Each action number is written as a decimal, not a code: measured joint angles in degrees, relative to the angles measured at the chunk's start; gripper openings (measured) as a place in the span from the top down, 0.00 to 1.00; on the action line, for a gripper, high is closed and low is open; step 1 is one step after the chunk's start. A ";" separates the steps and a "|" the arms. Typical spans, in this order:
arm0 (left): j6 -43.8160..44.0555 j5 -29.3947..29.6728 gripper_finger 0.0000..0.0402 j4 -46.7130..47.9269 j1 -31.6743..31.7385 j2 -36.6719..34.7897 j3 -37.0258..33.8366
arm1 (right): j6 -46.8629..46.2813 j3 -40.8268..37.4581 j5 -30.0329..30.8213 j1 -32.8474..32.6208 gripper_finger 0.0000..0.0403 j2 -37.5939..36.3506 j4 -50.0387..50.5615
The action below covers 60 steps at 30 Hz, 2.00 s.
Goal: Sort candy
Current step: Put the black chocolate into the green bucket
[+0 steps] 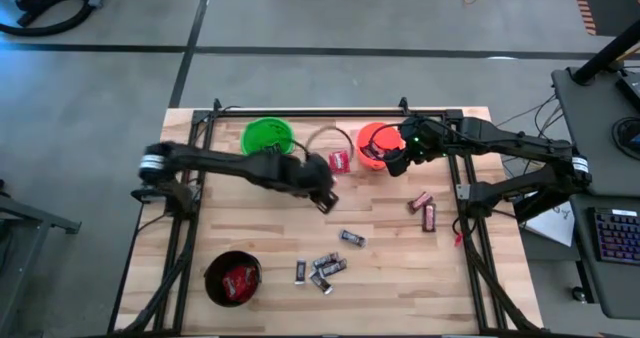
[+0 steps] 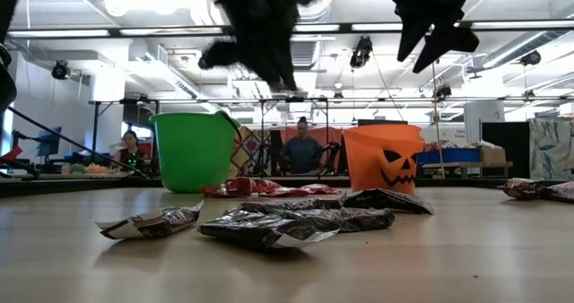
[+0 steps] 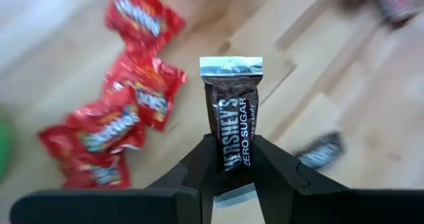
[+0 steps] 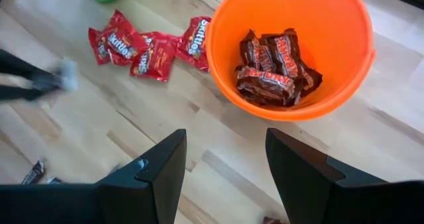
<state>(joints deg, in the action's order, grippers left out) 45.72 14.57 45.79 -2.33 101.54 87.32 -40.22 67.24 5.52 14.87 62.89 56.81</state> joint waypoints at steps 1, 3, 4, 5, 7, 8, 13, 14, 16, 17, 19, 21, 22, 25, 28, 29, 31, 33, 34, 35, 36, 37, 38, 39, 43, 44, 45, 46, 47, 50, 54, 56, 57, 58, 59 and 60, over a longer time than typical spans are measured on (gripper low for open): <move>-0.44 0.10 0.83 0.90 0.23 -2.24 0.05 | 0.24 0.00 0.03 0.00 0.51 0.00 -0.17; -1.55 1.14 0.83 3.51 1.12 -6.19 0.05 | 0.41 0.00 0.09 0.00 0.51 0.00 -0.33; -2.27 1.87 0.83 4.66 1.72 -8.10 0.05 | 0.51 0.00 0.44 0.00 0.51 0.00 -0.49; -2.93 2.65 0.83 5.98 2.57 -10.10 0.05 | 0.56 0.00 0.49 0.01 0.51 0.04 -0.69; -4.67 3.58 0.83 8.92 4.72 -13.64 0.05 | 0.76 0.00 0.96 0.04 0.51 0.18 -1.56; -5.72 3.74 0.83 10.31 6.11 -15.24 0.05 | 0.89 0.00 1.23 0.15 0.51 0.22 -2.26; -11.80 3.78 0.83 15.88 14.18 -20.24 -0.15 | 1.23 0.00 1.97 1.69 0.51 1.05 -6.68; -13.53 2.85 0.83 16.11 15.85 -21.01 -0.17 | 1.25 0.00 1.91 2.53 0.51 1.38 -7.55; -16.98 -0.43 0.85 16.29 19.07 -22.22 -0.40 | 1.27 0.00 1.22 4.55 0.51 2.31 -10.08; -18.58 -2.99 0.86 16.26 20.57 -22.61 -0.43 | 1.43 0.00 0.54 5.79 0.51 2.83 -11.18; -21.91 -7.07 0.87 16.50 23.19 -22.99 -0.45 | 2.25 0.00 -0.35 8.08 0.52 3.90 -13.01; -26.15 -10.57 0.88 17.60 25.16 -23.24 -0.47 | 3.38 0.00 -0.88 9.89 0.53 4.91 -14.89; -29.00 -11.84 0.88 18.34 26.10 -23.33 -0.47 | 3.85 0.00 -0.88 10.74 0.53 5.31 -15.39; -40.43 -14.27 0.88 21.64 27.67 -23.47 -0.47 | 5.68 0.00 -0.92 12.81 0.54 6.30 -16.71; -52.23 -14.61 0.88 23.72 28.50 -23.36 -0.50 | 7.88 0.00 -0.96 14.45 0.55 6.87 -16.80; -55.86 -14.80 0.88 23.83 29.01 -23.36 -0.50 | 8.32 0.00 -0.96 14.84 0.55 7.01 -16.86; -62.20 -14.82 0.88 23.44 30.27 -23.28 -0.50 | 9.27 0.00 -0.99 15.46 0.55 7.24 -16.89; -67.06 -14.86 0.88 22.76 31.68 -23.14 -0.50 | 10.27 0.00 -0.96 15.83 0.55 7.42 -16.86; -68.70 -14.91 0.88 22.76 32.50 -22.97 -0.50 | 10.57 0.00 -0.94 15.85 0.55 7.43 -16.84; -70.01 -15.27 0.88 22.77 33.42 -22.76 -0.54 | 10.73 0.00 -0.95 15.84 0.55 7.43 -16.85; -70.87 -15.72 0.88 22.72 34.22 -22.56 -0.76 | 10.90 0.00 -0.98 15.82 0.55 7.43 -16.86; -71.54 -16.37 0.88 22.75 35.10 -22.37 -1.10 | 11.15 -0.02 -0.99 15.80 0.55 7.43 -16.84; -72.17 -17.56 0.88 22.71 35.86 -22.15 -1.60 | 11.36 -0.09 -1.00 15.80 0.55 7.43 -16.86; -72.83 -18.81 0.88 22.50 36.44 -21.98 -2.35 | 11.64 -0.13 -1.01 15.80 0.55 7.43 -16.80; -73.99 -20.13 0.90 18.76 36.99 -21.79 -7.72 | 12.51 -0.13 -0.95 15.82 0.55 7.43 -16.84; -74.04 -20.11 0.90 16.88 37.03 -21.79 -9.35 | 12.80 -0.13 -0.95 15.82 0.55 7.43 -16.84; -74.06 -20.11 0.90 15.07 37.14 -21.79 -10.99 | 12.93 -0.13 -0.97 15.80 0.55 7.43 -16.84; -74.06 -20.03 0.90 13.47 37.29 -21.79 -12.51 | 13.09 -0.13 -0.99 15.80 0.55 7.43 -16.84; -74.05 -19.79 0.90 11.82 37.37 -21.79 -13.97 | 13.13 -0.13 -0.99 15.80 0.55 7.43 -16.84; -73.97 -18.36 0.90 7.51 37.49 -21.79 -17.81 | 13.00 -0.13 -1.05 15.78 0.55 7.43 -16.84; -74.17 -18.07 0.90 5.06 38.38 -21.79 -21.53 | 12.23 -0.13 -1.08 15.78 0.55 7.43 -16.84; -74.17 -17.96 0.90 4.82 38.79 -21.79 -22.61 | 12.15 -0.13 -1.24 15.78 0.55 7.43 -16.84; -74.17 -17.92 0.90 4.79 38.87 -21.79 -22.82 | 12.15 -0.13 -1.51 15.78 0.55 7.41 -16.84; -74.17 -17.92 0.90 4.66 38.85 -21.79 -22.91 | 12.19 -0.13 -1.78 15.78 0.55 7.41 -16.82; -74.17 -17.93 0.90 4.40 38.84 -21.79 -22.92 | 12.18 -0.13 -2.34 15.78 0.55 7.41 -16.82; -74.17 -17.94 0.90 4.15 38.83 -21.79 -22.86 | 12.07 -0.13 -2.80 15.78 0.55 7.37 -16.81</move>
<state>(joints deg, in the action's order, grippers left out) -28.45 -3.37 49.94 36.50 79.75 64.47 -28.15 67.11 2.72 30.65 70.26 40.00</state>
